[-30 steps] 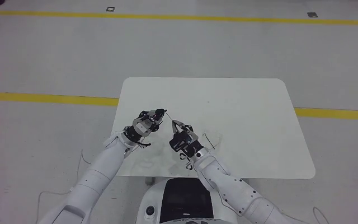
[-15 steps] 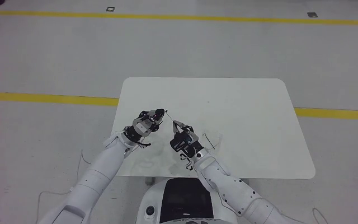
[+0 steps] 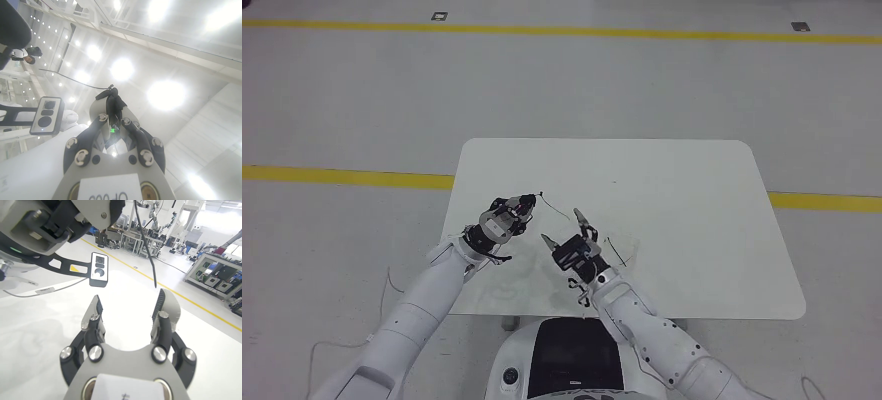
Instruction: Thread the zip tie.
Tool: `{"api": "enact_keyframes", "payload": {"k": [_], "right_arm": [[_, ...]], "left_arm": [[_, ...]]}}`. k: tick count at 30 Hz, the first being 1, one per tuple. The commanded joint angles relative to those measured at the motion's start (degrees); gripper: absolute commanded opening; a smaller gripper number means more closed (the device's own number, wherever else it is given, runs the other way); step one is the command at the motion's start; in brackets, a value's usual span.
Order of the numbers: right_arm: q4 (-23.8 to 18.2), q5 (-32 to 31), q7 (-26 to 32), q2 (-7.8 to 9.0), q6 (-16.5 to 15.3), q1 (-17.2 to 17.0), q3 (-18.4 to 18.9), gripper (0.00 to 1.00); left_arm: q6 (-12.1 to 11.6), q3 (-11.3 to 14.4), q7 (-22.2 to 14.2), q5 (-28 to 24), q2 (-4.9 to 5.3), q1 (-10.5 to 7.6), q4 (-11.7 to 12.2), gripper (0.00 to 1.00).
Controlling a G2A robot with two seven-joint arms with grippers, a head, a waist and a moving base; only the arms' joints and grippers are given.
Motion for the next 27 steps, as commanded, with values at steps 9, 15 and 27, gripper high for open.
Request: {"api": "enact_keyframes", "payload": {"k": [9, 15, 27], "right_arm": [[1.61, 7.01, -1.28, -0.09, -6.24, -0.89, 2.88, 1.00], [1.61, 7.01, -1.28, -0.09, -6.24, -0.89, 2.88, 1.00], [-0.95, 15.77, -4.26, 1.20, -15.29, -4.22, 10.03, 1.00]], "left_arm": [[0.00, 0.00, 0.00, 0.00, 0.00, 0.00, 0.00, 0.00], [0.00, 0.00, 0.00, 0.00, 0.00, 0.00, 0.00, 0.00], [0.00, 0.00, 0.00, 0.00, 0.00, 0.00, 0.00, 0.00]]}}
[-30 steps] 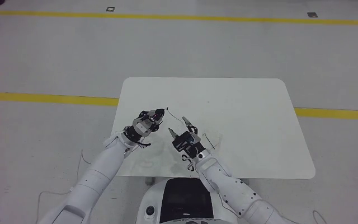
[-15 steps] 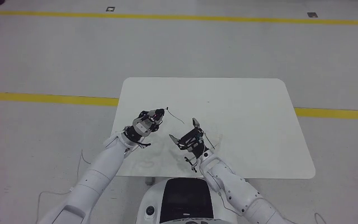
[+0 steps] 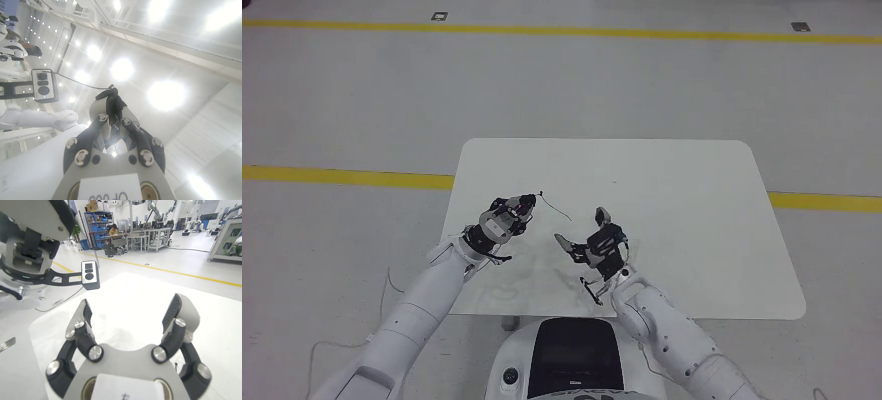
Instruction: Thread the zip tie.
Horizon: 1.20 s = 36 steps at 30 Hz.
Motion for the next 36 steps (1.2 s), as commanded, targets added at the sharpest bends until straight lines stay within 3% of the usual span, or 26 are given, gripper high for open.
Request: {"api": "enact_keyframes", "payload": {"k": [1, 12, 17, 36], "right_arm": [[-0.92, 1.16, -0.10, 0.38, -1.54, -0.94, 1.78, 1.00], [-3.59, 9.39, -0.21, 1.37, -9.61, -3.67, 7.72, 1.00], [-4.05, 11.79, -1.12, 1.23, -9.32, -4.21, 8.45, 1.00], [-4.05, 11.79, -1.12, 1.23, -9.32, -4.21, 8.45, 1.00]], "left_arm": [[0.00, 0.00, 0.00, 0.00, 0.00, 0.00, 0.00, 0.00], [0.00, 0.00, 0.00, 0.00, 0.00, 0.00, 0.00, 0.00], [0.00, 0.00, 0.00, 0.00, 0.00, 0.00, 0.00, 0.00], [0.00, 0.00, 0.00, 0.00, 0.00, 0.00, 0.00, 0.00]]}}
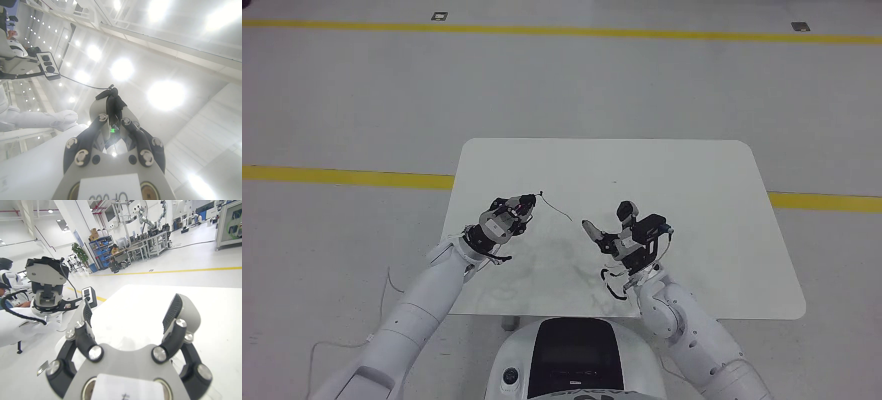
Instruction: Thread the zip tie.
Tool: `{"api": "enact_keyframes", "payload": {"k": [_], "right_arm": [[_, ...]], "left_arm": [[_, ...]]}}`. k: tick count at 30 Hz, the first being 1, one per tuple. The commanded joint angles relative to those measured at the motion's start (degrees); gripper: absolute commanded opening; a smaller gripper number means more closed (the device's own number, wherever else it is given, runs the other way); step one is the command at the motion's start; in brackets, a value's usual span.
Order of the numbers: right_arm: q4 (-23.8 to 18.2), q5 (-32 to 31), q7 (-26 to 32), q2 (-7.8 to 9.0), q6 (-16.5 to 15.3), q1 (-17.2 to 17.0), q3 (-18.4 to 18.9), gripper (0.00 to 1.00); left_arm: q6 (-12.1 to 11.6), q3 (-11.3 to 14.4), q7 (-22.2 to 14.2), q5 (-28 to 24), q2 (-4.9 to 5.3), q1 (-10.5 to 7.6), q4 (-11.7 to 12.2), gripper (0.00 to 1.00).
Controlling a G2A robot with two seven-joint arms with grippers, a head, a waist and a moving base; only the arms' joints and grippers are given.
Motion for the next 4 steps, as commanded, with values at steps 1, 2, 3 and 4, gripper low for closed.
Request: {"api": "enact_keyframes", "payload": {"k": [1, 2, 3, 4], "right_arm": [[0.00, 0.00, 0.00, 0.00, 0.00, 0.00, 0.00, 1.00], [0.00, 0.00, 0.00, 0.00, 0.00, 0.00, 0.00, 1.00], [0.00, 0.00, 0.00, 0.00, 0.00, 0.00, 0.00, 1.00], [0.00, 0.00, 0.00, 0.00, 0.00, 0.00, 0.00, 1.00]], "left_arm": [[0.00, 0.00, 0.00, 0.00, 0.00, 0.00, 0.00, 0.00], [0.00, 0.00, 0.00, 0.00, 0.00, 0.00, 0.00, 0.00], [0.00, 0.00, 0.00, 0.00, 0.00, 0.00, 0.00, 0.00], [0.00, 0.00, 0.00, 0.00, 0.00, 0.00, 0.00, 0.00]]}}
